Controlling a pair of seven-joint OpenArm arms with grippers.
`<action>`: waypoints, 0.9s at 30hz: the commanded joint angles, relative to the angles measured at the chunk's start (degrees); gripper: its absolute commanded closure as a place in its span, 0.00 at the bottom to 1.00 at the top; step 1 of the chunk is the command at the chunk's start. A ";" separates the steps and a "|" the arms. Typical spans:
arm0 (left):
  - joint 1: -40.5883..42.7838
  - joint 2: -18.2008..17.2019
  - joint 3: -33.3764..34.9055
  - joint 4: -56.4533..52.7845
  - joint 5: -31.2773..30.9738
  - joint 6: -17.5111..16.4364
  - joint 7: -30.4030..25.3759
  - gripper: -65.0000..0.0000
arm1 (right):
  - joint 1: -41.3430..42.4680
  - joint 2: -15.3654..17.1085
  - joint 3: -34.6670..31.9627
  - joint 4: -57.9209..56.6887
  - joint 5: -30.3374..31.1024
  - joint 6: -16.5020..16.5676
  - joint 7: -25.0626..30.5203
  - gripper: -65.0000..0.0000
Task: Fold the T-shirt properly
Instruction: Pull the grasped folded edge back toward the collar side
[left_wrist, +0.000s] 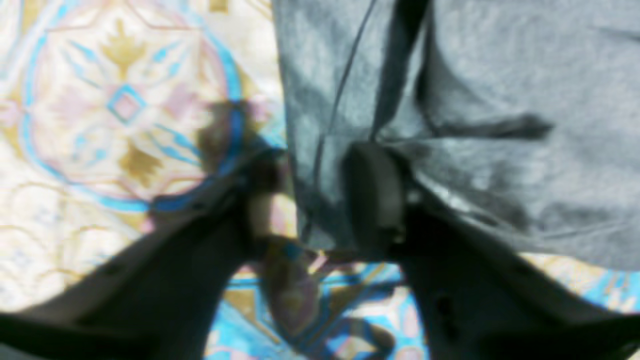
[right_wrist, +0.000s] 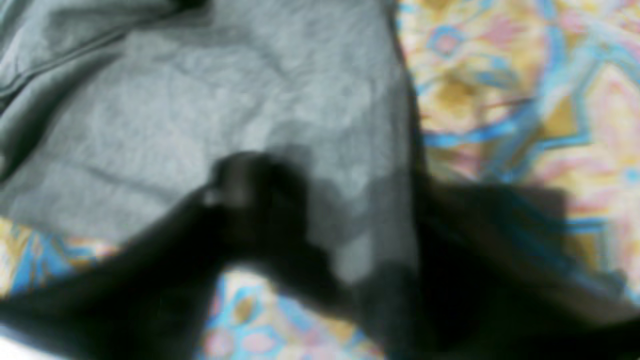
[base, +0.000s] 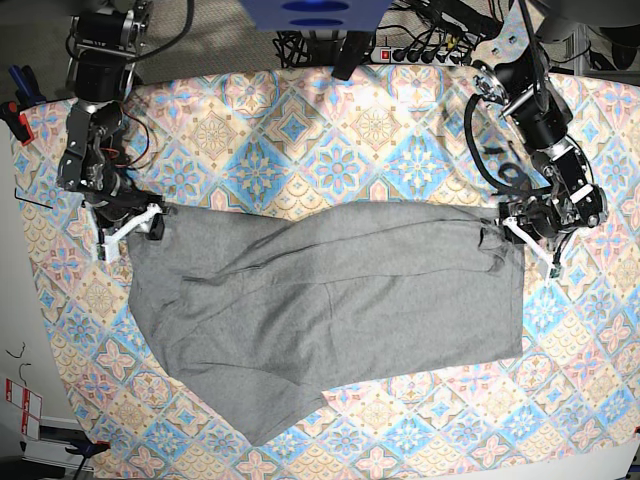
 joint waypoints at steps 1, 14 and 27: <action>1.20 1.77 1.63 -1.26 -0.77 -1.89 3.94 0.72 | -0.39 -0.42 -0.43 -0.69 -0.76 1.11 -5.01 0.77; 8.24 0.36 4.00 -1.35 -0.33 -1.89 3.59 0.93 | -3.56 -0.42 2.47 -0.52 -0.85 1.11 -9.50 0.99; 22.13 0.80 4.00 17.47 -0.95 -1.89 4.03 0.94 | -14.28 -0.42 6.78 11.00 -0.58 1.11 -11.96 0.99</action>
